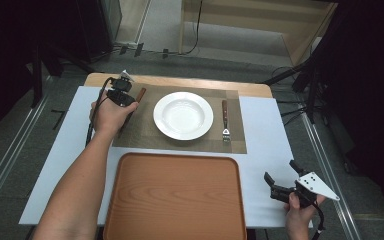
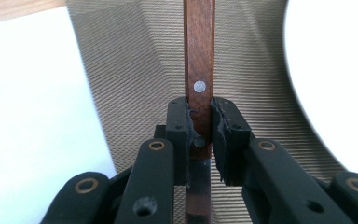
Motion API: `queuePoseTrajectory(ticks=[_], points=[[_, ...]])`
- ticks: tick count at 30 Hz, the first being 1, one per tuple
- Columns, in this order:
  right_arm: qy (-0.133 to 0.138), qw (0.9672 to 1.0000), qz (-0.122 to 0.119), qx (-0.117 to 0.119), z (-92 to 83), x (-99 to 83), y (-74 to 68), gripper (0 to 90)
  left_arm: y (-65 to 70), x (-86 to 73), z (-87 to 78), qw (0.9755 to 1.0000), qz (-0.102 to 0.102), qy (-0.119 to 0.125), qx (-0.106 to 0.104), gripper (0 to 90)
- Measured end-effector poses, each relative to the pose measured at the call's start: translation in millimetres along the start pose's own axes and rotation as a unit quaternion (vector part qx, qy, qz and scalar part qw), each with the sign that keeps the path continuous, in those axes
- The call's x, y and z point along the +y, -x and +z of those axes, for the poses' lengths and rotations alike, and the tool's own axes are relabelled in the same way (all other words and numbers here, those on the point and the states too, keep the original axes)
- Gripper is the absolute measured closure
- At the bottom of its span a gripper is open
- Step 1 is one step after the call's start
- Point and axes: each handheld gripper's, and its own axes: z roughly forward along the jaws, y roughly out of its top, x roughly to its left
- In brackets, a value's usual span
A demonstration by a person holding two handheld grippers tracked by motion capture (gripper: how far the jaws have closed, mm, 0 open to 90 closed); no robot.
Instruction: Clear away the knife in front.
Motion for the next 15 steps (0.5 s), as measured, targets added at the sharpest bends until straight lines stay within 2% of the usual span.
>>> queuePoseTrajectory(ticks=[5, 7, 9, 15], points=[[0.001, 1.0, 0.0, 0.0, -0.1, -0.1, 0.1, 0.0, 8.3, 0.1, -6.6, 0.9999, 0.014, 0.008, -0.006, 76.2], [0.001, 1.0, 0.001, 0.0, -0.3, -0.1, 0.3, 0.0, 8.8, -0.2, -10.4, 0.9998, 0.009, 0.016, -0.008, 76.2], [0.001, 1.0, 0.002, 0.001, -0.4, -0.1, 0.4, 0.0, 7.7, -0.9, -12.8, 0.9997, 0.003, 0.016, -0.02, 76.2], [0.001, 1.0, 0.002, 0.002, -0.4, -0.1, 0.5, 0.0, 10.4, -5.0, -18.1, 0.9994, 0.014, 0.021, -0.022, 76.2]])
